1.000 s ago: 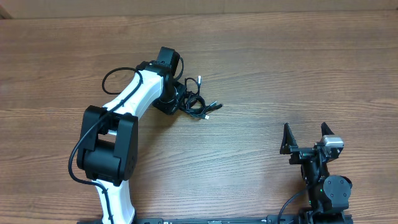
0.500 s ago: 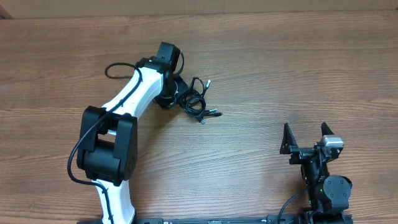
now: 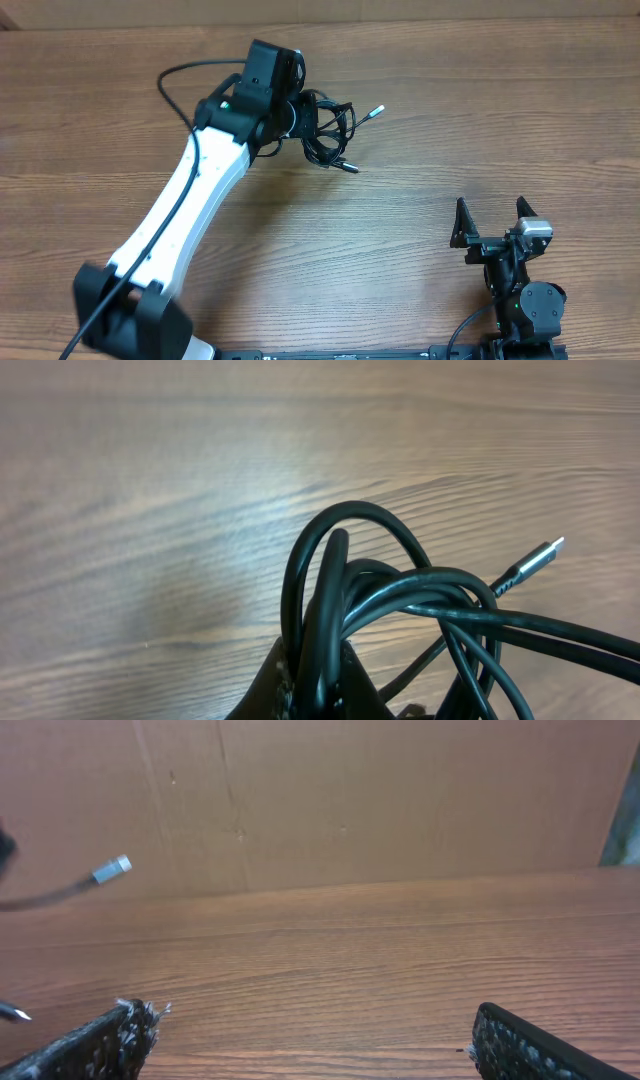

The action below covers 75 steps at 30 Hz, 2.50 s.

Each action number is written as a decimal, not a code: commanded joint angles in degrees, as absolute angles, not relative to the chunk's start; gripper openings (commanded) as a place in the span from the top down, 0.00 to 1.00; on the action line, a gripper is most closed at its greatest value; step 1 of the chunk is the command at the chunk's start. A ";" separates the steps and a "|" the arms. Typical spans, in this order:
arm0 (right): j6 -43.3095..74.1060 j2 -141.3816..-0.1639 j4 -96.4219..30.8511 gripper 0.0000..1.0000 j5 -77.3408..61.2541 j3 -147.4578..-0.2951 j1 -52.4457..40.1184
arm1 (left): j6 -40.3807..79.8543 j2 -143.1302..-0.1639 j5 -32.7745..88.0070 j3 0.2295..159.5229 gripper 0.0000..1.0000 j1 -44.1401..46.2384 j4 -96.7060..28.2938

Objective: Untangle cables

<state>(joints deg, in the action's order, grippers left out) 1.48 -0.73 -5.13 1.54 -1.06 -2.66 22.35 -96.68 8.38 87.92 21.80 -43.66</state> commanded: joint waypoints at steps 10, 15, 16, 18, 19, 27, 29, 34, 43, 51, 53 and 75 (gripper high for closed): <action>1.43 -0.19 -4.73 0.00 1.83 -0.49 -2.50 | 14.79 -86.32 12.27 89.62 0.96 22.31 -47.18; 1.43 -0.19 -4.73 0.00 1.83 -0.49 -2.50 | 15.38 -84.05 9.85 89.65 0.96 22.52 -50.48; 1.43 -0.19 -4.73 0.00 1.83 -0.49 -2.50 | 16.91 -83.37 8.64 89.65 0.96 22.52 -51.18; 1.43 -0.19 -4.73 0.00 1.83 -0.49 -2.50 | 18.92 -81.97 6.81 89.65 0.96 22.55 -51.90; 1.45 -0.19 -4.71 0.00 1.83 -0.49 -2.50 | 19.40 -81.21 6.61 89.65 0.96 22.55 -52.03; 1.93 -0.19 -4.84 0.00 -1.39 -0.49 -2.50 | 20.05 -72.95 6.74 89.65 0.96 22.55 -53.28; 7.51 -0.19 -4.69 0.00 -3.20 -0.49 -2.50 | 21.15 -71.13 6.92 89.65 0.96 22.55 -54.22; 27.07 -0.19 -4.34 0.00 -7.68 -0.49 -2.50 | 24.25 -69.43 6.90 89.65 0.96 22.55 -55.11; 31.33 -0.19 -3.33 0.00 -23.70 -2.37 -2.50 | 30.98 -69.47 4.75 89.62 0.96 22.55 -55.70; 36.47 -2.79 -6.55 0.00 -25.82 -11.46 -2.50 | 48.40 -69.91 2.57 89.62 0.96 22.55 -55.46; 36.45 -5.91 -9.67 0.00 -25.87 -15.62 -2.50 | 54.00 -70.43 3.53 89.62 0.96 22.55 -55.68; 28.91 -35.48 -38.39 0.00 -37.82 -46.11 -2.50 | 61.95 -79.13 8.99 89.62 0.96 33.10 -46.28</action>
<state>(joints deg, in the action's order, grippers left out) 31.79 -35.68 -37.91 -35.99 -44.05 -2.66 61.17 -77.80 9.08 87.92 30.24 -48.53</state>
